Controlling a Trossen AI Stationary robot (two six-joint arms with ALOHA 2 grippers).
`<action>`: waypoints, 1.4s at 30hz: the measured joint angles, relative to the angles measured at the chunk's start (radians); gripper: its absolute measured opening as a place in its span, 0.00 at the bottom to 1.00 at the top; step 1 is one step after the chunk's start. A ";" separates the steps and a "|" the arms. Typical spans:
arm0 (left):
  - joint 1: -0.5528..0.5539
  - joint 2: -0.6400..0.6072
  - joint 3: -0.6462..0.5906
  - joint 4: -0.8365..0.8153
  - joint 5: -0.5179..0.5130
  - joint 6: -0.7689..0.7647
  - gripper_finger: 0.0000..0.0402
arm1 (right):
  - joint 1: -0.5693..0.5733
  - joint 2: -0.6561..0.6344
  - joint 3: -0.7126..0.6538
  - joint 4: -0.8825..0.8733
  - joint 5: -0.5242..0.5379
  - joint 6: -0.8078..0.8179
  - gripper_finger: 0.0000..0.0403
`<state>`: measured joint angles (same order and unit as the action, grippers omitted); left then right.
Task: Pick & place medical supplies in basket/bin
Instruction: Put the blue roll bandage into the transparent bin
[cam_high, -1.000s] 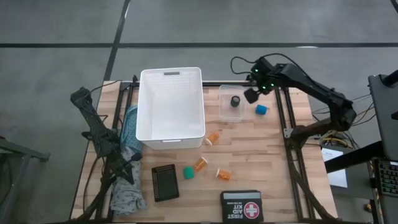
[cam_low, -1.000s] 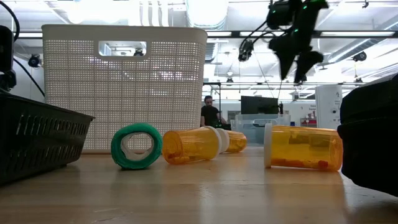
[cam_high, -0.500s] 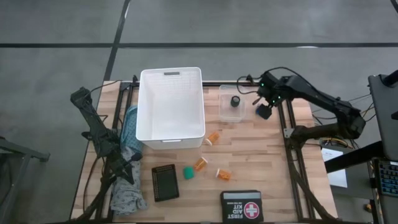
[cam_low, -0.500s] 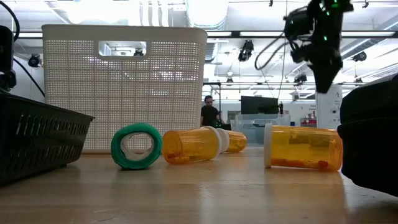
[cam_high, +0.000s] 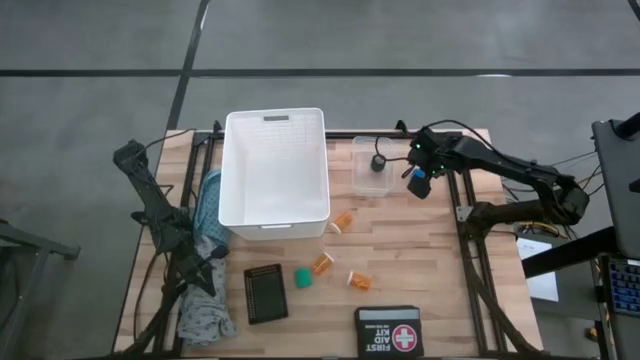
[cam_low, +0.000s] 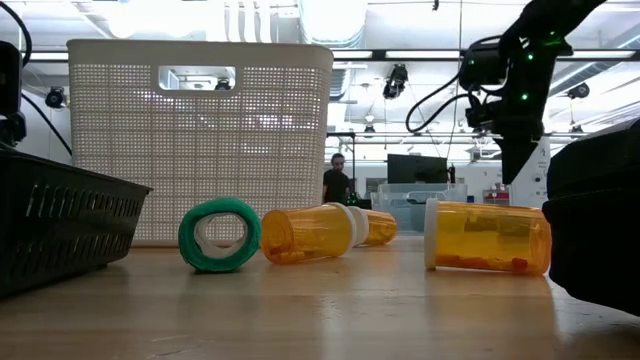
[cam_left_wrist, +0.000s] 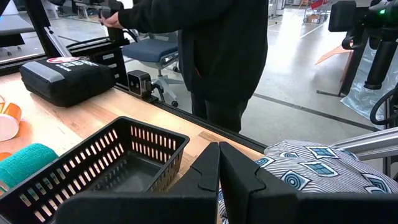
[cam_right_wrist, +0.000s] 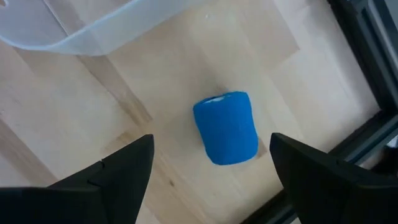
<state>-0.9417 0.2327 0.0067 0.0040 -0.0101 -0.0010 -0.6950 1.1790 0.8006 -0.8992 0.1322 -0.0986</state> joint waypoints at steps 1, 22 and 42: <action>0.000 0.000 0.000 0.000 0.000 0.000 0.03 | 0.000 0.000 -0.002 0.000 0.001 0.006 0.77; 0.000 0.000 0.000 0.000 0.000 0.000 0.03 | -0.107 0.002 -0.055 0.068 -0.024 -0.013 0.79; 0.000 0.000 0.000 0.000 0.000 0.000 0.03 | -0.112 0.205 -0.069 0.136 -0.036 0.027 0.79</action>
<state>-0.9416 0.2328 0.0068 0.0040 -0.0101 -0.0010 -0.8074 1.3844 0.7316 -0.7635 0.0963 -0.0712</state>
